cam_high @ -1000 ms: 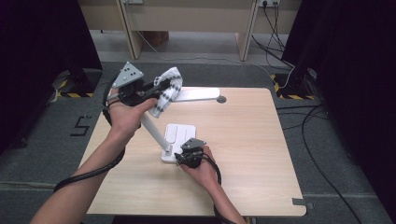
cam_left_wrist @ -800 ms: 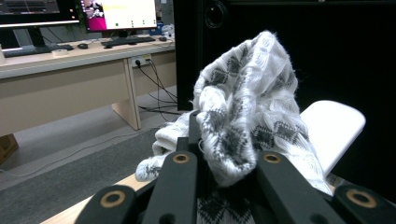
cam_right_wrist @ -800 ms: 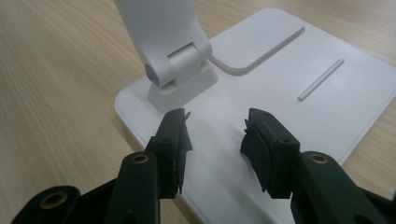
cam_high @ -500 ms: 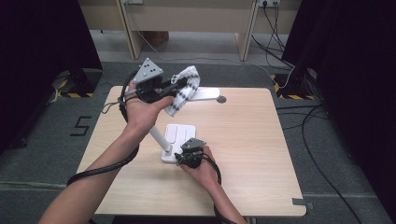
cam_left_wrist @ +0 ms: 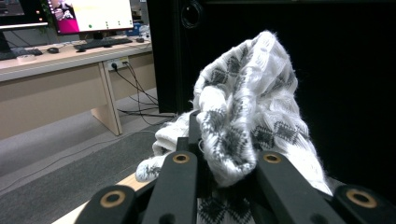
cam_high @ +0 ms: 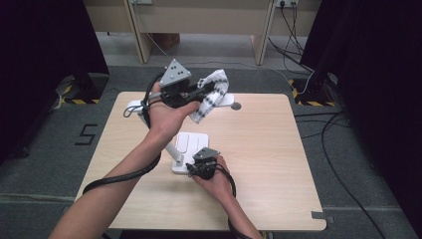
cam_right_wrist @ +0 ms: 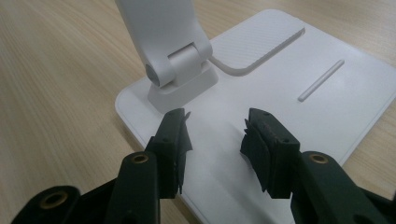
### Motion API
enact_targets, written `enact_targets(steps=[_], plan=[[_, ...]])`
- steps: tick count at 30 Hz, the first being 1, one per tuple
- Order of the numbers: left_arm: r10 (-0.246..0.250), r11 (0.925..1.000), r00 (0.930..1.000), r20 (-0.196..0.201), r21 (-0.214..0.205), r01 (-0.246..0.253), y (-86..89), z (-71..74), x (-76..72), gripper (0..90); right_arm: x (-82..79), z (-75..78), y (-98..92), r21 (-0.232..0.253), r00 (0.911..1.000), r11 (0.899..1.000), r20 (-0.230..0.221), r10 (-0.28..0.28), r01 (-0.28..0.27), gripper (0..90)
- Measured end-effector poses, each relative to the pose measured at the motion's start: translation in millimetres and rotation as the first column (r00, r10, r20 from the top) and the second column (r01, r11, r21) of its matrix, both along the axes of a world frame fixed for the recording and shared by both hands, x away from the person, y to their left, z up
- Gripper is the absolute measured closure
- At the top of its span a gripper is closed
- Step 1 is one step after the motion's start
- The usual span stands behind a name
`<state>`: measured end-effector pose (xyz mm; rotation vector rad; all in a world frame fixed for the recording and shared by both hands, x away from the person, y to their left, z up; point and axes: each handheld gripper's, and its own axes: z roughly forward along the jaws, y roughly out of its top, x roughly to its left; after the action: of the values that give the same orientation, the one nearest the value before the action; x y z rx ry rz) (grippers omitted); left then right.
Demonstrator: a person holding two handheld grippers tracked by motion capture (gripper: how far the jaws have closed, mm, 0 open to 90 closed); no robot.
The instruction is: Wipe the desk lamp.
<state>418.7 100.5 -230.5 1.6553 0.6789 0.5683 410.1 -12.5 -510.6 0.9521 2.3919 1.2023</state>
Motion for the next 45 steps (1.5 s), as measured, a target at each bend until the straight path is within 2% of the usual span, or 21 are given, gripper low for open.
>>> enact_targets(steps=[17, 21, 25, 29, 32, 38, 45], plan=[[-0.035, 0.9994, 0.9992, 0.019, -0.007, 0.035, -18.4, 3.6, -0.8, 82.3, -0.1, -0.5, -0.5, 0.002, 1.0, 1.0, 0.006, 0.002, -0.002, 58.3], [-0.055, 0.9979, 0.9964, 0.065, -0.03, 0.057, -19.3, 11.2, -8.5, 82.4, -0.3, -0.8, -0.8, 0.004, 1.0, 1.0, 0.009, 0.002, -0.002, 58.3], [-0.078, 0.9961, 0.9924, 0.096, -0.035, 0.081, -18.9, 18.4, -19.2, 82.3, -0.2, -0.6, -1.0, 0.004, 1.0, 1.0, 0.006, 0.003, -0.003, 58.3], [-0.103, 0.9929, 0.9883, 0.113, -0.048, 0.108, -15.0, 19.4, -32.4, 82.3, -0.1, -1.0, -1.2, 0.006, 0.9999, 1.0, 0.011, 0.004, -0.004, 58.3], [-0.121, 0.9902, 0.9863, 0.112, -0.056, 0.128, -9.8, 13.9, -42.5, 82.3, -0.2, -1.3, -1.4, 0.006, 0.9999, 1.0, 0.011, 0.005, -0.005, 58.3], [-0.146, 0.9871, 0.9858, 0.083, -0.055, 0.151, 5.0, -9.0, -62.3, 82.3, -0.3, -0.6, -1.1, 0.003, 1.0, 1.0, 0.003, 0.002, -0.002, 58.3], [-0.132, 0.9912, 0.9908, 0.032, -0.007, 0.132, 15.2, -36.3, -67.8, 82.3, -0.3, -1.3, -1.0, 0.009, 1.0, 1.0, 0.006, 0.003, -0.003, 58.3]])
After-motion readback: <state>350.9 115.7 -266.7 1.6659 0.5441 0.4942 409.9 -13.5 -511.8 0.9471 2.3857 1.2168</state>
